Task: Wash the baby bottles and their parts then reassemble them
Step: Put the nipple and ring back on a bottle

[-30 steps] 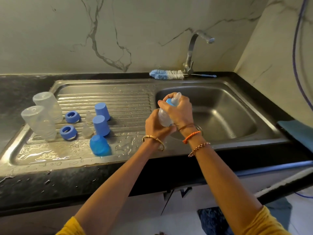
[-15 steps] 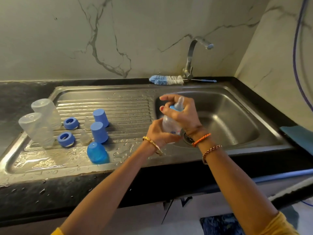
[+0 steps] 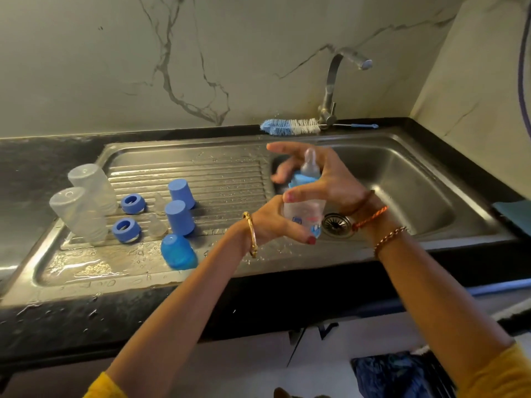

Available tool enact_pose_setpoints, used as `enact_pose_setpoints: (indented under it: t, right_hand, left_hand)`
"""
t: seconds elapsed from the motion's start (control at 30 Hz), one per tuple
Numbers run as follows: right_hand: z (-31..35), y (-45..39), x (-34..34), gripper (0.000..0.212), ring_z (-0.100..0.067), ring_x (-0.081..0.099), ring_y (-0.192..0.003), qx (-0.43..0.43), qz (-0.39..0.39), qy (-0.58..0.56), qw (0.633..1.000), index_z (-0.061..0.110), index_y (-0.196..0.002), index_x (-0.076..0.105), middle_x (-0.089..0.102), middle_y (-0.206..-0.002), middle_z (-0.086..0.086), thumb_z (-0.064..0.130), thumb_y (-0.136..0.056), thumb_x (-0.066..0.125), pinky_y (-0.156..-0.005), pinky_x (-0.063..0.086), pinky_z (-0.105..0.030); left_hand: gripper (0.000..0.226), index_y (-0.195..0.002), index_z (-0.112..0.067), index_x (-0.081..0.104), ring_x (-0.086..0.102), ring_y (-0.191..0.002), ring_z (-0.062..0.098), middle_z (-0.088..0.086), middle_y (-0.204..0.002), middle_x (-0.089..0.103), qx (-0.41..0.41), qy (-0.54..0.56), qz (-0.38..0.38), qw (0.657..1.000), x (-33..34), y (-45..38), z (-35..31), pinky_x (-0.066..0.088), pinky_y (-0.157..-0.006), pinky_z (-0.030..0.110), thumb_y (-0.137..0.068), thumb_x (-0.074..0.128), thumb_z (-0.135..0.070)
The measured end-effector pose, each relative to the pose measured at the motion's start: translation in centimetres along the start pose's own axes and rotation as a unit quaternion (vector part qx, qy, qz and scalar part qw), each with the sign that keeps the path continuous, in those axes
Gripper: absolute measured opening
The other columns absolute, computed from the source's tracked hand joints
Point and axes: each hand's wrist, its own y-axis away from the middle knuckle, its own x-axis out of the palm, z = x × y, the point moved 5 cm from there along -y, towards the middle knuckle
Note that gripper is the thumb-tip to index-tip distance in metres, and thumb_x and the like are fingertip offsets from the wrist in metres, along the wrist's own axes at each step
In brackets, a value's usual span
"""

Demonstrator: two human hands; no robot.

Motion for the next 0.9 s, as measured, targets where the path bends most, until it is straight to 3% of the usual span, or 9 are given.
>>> enact_pose_setpoints:
  t: [0.1, 0.23, 0.3, 0.37, 0.43, 0.6, 0.73, 0.8, 0.9]
  right_hand:
    - [-0.2, -0.6, 0.3, 0.052, -0.003, 0.059, -0.057, 0.015, -0.057, -0.008, 0.998, 0.006, -0.116, 0.055, 0.064, -0.060, 0.010, -0.005, -0.068, 0.073, -0.062, 0.050, -0.018]
    - [-1.7, 0.2, 0.4, 0.044, 0.000, 0.054, -0.049, 0.029, -0.127, -0.007, 0.991, 0.003, -0.111, 0.057, 0.059, -0.052, 0.012, -0.017, -0.072, 0.065, -0.057, 0.047, -0.012]
    - [-2.4, 0.4, 0.7, 0.041, 0.001, 0.053, -0.050, 0.036, -0.147, 0.006, 0.988, 0.005, -0.108, 0.060, 0.058, -0.051, 0.012, -0.017, -0.072, 0.065, -0.059, 0.047, -0.012]
    - [-3.1, 0.5, 1.2, 0.036, 0.000, 0.053, -0.050, 0.046, -0.177, 0.018, 0.983, 0.005, -0.103, 0.063, 0.058, -0.050, 0.012, -0.014, -0.072, 0.066, -0.060, 0.047, -0.013]
    - [-3.9, 0.8, 1.7, 0.031, -0.001, 0.052, -0.051, 0.055, -0.213, 0.031, 0.975, 0.007, -0.098, 0.066, 0.057, -0.051, 0.011, -0.009, -0.072, 0.068, -0.061, 0.049, -0.019]
    - [-5.5, 1.4, 2.7, 0.025, 0.001, 0.051, -0.051, 0.092, -0.313, 0.077, 0.942, 0.011, -0.090, 0.068, 0.057, -0.056, 0.007, -0.006, -0.071, 0.067, -0.062, 0.048, -0.018]
    - [-5.1, 0.5, 3.5, 0.032, -0.005, 0.058, -0.067, 0.137, -0.179, -0.074, 0.971, 0.013, -0.102, 0.063, 0.060, -0.072, 0.002, 0.002, -0.073, 0.072, -0.071, 0.052, -0.023]
    - [-4.4, 0.5, 3.4, 0.033, -0.005, 0.063, -0.079, 0.136, -0.119, -0.206, 0.962, 0.011, -0.106, 0.060, 0.065, -0.089, 0.002, 0.009, -0.074, 0.064, -0.072, 0.052, -0.020]
    - [-3.6, 0.9, 2.8, 0.040, -0.006, 0.064, -0.089, 0.118, -0.065, -0.162, 0.978, 0.003, -0.114, 0.056, 0.066, -0.099, 0.002, -0.001, -0.075, 0.061, -0.076, 0.051, -0.019]
  left_hand:
    - [0.052, -0.093, -0.012, 0.058, 0.059, -0.078, 0.012, 0.001, -0.084, 0.059, -0.001, 0.027, -0.025, 0.999, 0.1, -0.1, -0.2, 0.052, -0.070, 0.023, -0.045, 0.077, -0.005]
    - [0.041, -0.078, -0.012, 0.062, 0.059, -0.062, 0.007, -0.005, -0.067, 0.062, -0.040, 0.013, -0.145, 0.989, -0.3, 0.3, 1.4, 0.051, -0.058, 0.018, -0.042, 0.079, -0.004]
    - [0.041, -0.078, -0.011, 0.060, 0.060, -0.064, 0.011, -0.002, -0.070, 0.063, -0.063, -0.021, -0.205, 0.977, -0.4, 0.6, 2.2, 0.053, -0.060, 0.022, -0.043, 0.082, -0.006]
    - [0.057, -0.081, -0.009, 0.062, 0.060, -0.067, 0.016, 0.004, -0.075, 0.064, -0.071, -0.063, -0.274, 0.957, -0.5, 1.0, 2.8, 0.052, -0.064, 0.029, -0.030, 0.079, -0.028]
    - [0.069, -0.085, -0.009, 0.065, 0.059, -0.067, 0.015, 0.004, -0.077, 0.065, -0.050, -0.105, -0.332, 0.936, -0.4, 1.4, 3.1, 0.049, -0.059, 0.025, -0.026, 0.065, -0.046]
    - [0.085, -0.105, -0.003, 0.060, 0.062, -0.084, 0.023, 0.010, -0.094, 0.067, -0.032, -0.151, -0.398, 0.904, 0.1, 2.6, 3.0, 0.040, -0.061, 0.025, -0.033, 0.062, -0.046]
    - [0.072, -0.095, -0.010, 0.062, 0.057, -0.071, 0.013, 0.001, -0.083, 0.065, -0.053, -0.114, -0.365, 0.922, -1.0, 3.2, 3.8, 0.045, -0.060, 0.025, -0.033, 0.075, -0.044]
    - [0.051, -0.087, -0.012, 0.061, 0.058, -0.064, 0.007, -0.004, -0.072, 0.064, -0.053, -0.048, -0.324, 0.944, -1.9, 3.6, 3.9, 0.050, -0.061, 0.022, -0.044, 0.088, -0.020]
    - [0.039, -0.092, -0.009, 0.059, 0.058, -0.063, 0.003, -0.004, -0.074, 0.061, -0.067, 0.001, -0.272, 0.960, -2.8, 4.1, 3.7, 0.052, -0.063, 0.017, -0.062, 0.080, 0.005]
